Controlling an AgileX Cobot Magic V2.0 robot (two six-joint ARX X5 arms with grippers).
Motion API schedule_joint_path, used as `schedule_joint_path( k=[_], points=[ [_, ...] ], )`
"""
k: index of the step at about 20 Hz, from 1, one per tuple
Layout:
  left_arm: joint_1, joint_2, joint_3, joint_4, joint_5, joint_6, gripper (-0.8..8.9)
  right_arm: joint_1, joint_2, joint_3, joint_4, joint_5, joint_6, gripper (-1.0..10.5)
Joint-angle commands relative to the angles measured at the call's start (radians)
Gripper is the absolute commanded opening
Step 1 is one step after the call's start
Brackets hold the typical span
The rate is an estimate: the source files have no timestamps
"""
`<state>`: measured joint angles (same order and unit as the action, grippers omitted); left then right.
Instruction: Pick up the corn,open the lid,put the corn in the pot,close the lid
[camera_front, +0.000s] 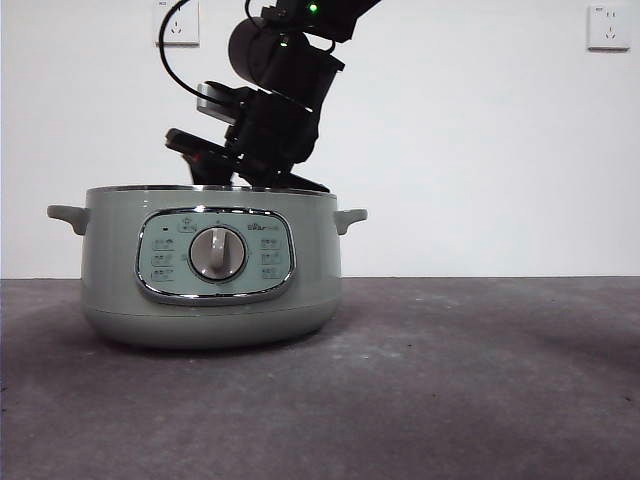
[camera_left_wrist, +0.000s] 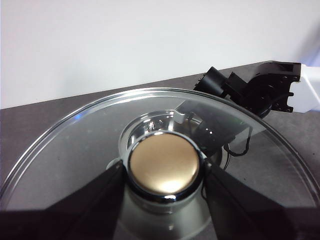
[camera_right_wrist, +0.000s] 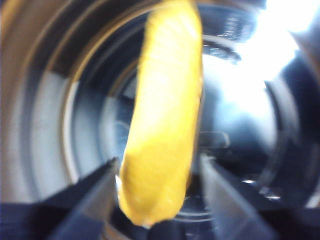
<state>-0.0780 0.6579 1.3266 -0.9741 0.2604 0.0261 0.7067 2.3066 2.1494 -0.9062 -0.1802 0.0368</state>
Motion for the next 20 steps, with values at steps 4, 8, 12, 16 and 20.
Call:
schedule_joint_path(
  k=[4,8,12,16,20],
  points=[
    [-0.002,0.022,0.004,0.057,0.002,0.006,-0.07,0.001,0.024,0.190,-0.129,0.029,0.004,3.6],
    [-0.002,0.076,0.004,0.097,0.003,0.014,-0.07,0.000,0.024,0.513,-0.345,0.113,-0.024,3.5],
    [-0.022,0.180,0.004,0.197,0.009,0.027,-0.06,-0.008,-0.018,0.762,-0.472,0.196,-0.021,3.5],
    [-0.046,0.289,0.004,0.266,0.009,0.041,-0.07,-0.007,-0.157,0.754,-0.477,0.176,-0.017,3.5],
    [-0.087,0.401,0.004,0.356,0.009,0.057,-0.07,0.003,-0.372,0.613,-0.477,0.102,-0.014,3.5]
  ],
)
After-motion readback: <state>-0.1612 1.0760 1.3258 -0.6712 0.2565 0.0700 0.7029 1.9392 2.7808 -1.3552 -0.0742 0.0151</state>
